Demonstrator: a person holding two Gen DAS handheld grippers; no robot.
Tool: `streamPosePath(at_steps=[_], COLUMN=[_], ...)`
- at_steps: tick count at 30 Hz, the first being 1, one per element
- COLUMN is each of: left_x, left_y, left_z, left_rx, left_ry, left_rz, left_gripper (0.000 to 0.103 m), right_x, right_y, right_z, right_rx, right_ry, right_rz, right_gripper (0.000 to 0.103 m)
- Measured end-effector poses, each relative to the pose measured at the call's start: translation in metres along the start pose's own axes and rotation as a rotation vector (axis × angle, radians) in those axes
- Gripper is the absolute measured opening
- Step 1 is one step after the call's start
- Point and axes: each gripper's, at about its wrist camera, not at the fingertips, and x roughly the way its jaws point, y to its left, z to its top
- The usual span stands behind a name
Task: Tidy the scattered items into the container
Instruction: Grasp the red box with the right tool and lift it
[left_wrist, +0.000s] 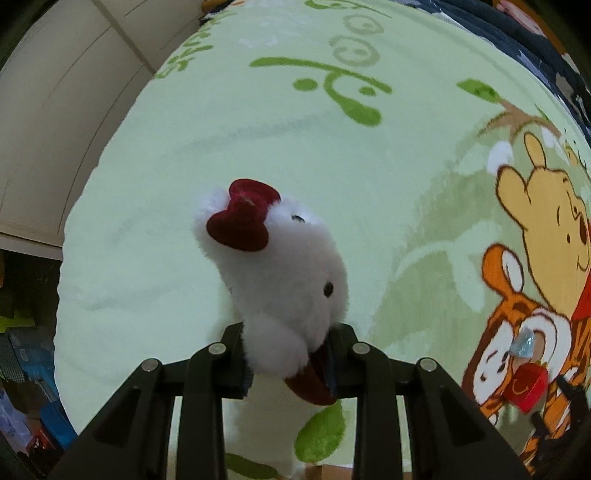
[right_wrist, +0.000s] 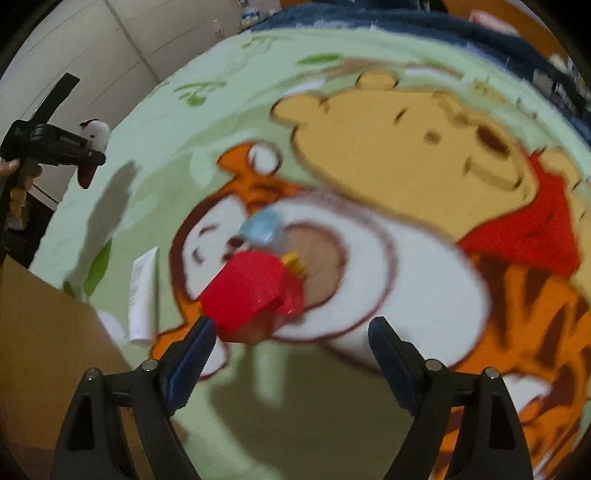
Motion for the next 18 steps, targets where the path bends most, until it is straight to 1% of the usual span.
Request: streamPosePath(at_steps=[1, 4, 7, 10, 14, 18], left_x=[0.002, 0.005, 0.007, 0.009, 0.011, 0.012], left_y=[-0.001, -0.002, -0.002, -0.001, -0.002, -0.002], left_z=[-0.002, -0.005, -0.008, -0.011, -0.016, -0.021], left_rx=[0.002, 0.009, 0.015, 0.018, 0.044, 0.071], left_ry=[0.007, 0.017, 0.020, 0.024, 0.026, 0.035], left_rz=[0.000, 0.000, 0.006, 0.006, 0.003, -0.009], left_gripper=[0.030, 0.030, 0.030, 0.030, 0.030, 0.031], right_x=[0.005, 0.023, 0.039, 0.050, 0.046, 0.034], right_y=[0.005, 0.019, 0.020, 0.015, 0.014, 0.009], right_z=[-0.001, 0.005, 0.016, 0.022, 0.017, 0.006], right_rx=[-0.003, -0.048, -0.041, 0.007, 0.044, 0.082], right_ry=[0.003, -0.004, -0.006, 0.016, 0.035, 0.056], right_rz=[0.010, -0.005, -0.023, -0.024, -0.074, -0.153], right_gripper=[0.087, 0.087, 0.087, 0.086, 0.073, 0.073])
